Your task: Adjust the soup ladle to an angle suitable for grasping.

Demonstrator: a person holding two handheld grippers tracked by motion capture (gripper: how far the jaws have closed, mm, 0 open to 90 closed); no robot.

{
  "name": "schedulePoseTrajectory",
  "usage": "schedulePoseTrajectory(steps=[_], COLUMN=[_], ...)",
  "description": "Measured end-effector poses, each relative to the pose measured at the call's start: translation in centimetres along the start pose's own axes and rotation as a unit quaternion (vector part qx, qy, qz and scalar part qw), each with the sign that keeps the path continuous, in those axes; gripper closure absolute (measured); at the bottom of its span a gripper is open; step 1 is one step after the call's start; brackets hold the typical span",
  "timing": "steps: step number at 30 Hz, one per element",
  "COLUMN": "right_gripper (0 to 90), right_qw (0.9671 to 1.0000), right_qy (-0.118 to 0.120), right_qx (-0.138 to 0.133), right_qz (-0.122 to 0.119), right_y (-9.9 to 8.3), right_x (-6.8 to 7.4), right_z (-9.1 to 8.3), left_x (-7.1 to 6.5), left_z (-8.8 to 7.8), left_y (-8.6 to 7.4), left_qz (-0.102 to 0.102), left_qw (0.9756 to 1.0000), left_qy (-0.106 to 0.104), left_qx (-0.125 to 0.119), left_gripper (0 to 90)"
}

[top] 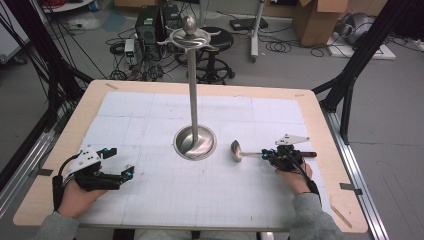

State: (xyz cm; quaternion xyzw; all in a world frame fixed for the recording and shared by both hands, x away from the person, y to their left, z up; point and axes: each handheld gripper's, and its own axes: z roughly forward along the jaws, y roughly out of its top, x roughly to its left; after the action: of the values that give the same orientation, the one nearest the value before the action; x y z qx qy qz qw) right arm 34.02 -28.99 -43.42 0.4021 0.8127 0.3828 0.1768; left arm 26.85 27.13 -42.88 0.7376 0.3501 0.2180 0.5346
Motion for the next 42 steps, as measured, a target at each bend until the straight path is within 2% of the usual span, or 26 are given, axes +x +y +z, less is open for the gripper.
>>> schedulePoseTrajectory(steps=[4, 7, 10, 11, 19, 21, 24, 32, 42], right_gripper=[90.0, 90.0, 90.0, 90.0, 90.0, 90.0, 90.0, 90.0, 90.0], right_qw=[0.9999, 0.9996, 0.9996, 0.9997, 0.9997, 0.9996, 0.9993, 0.999, 0.9986], right_qy=[0.009, 0.016, 0.017, 0.015, 0.016, 0.016, 0.023, 0.033, 0.046], right_qx=[-0.01, -0.019, -0.014, -0.004, 0.014, 0.02, 0.021, 0.023, 0.021], right_qz=[-0.001, 0.013, 0.017, 0.018, 0.015, 0.011, 0.018, 0.018, 0.015], right_y=[0.5, 1.1, 1.7, 2.0, 2.5, 2.5, 2.4, 2.3, 1.8], right_x=[0.3, 0.2, 0.1, 0.0, -0.2, -0.1, -0.1, 0.4, 0.7], right_z=[0.5, 1.2, 2.1, 2.9, 4.5, 4.7, 4.6, 4.5, 4.2], left_x=[0.0, 0.0, 0.1, 0.0, 0.0, 0.0, -0.1, 0.1, -0.1], left_z=[0.0, 0.1, 0.0, 0.0, 0.2, 0.2, 0.2, -0.2, -0.2], left_y=[0.0, 0.0, 0.0, 0.0, -0.1, -0.1, -0.1, 0.1, 0.2], left_qz=[-0.001, 0.002, 0.002, 0.001, 0.003, 0.005, 0.006, 0.004, 0.008], left_qw=[1.0, 1.0, 1.0, 1.0, 1.0, 0.9999, 1.0, 0.9999, 0.9999], left_qy=[0.0, -0.001, 0.0, 0.0, -0.003, -0.004, -0.002, 0.004, 0.004], left_qx=[0.001, 0.001, 0.0, 0.001, 0.006, 0.009, 0.007, -0.008, -0.008], left_gripper=[5.4, 5.4, 5.4, 5.4, 5.4, 5.4, 5.4, 5.4, 5.4])
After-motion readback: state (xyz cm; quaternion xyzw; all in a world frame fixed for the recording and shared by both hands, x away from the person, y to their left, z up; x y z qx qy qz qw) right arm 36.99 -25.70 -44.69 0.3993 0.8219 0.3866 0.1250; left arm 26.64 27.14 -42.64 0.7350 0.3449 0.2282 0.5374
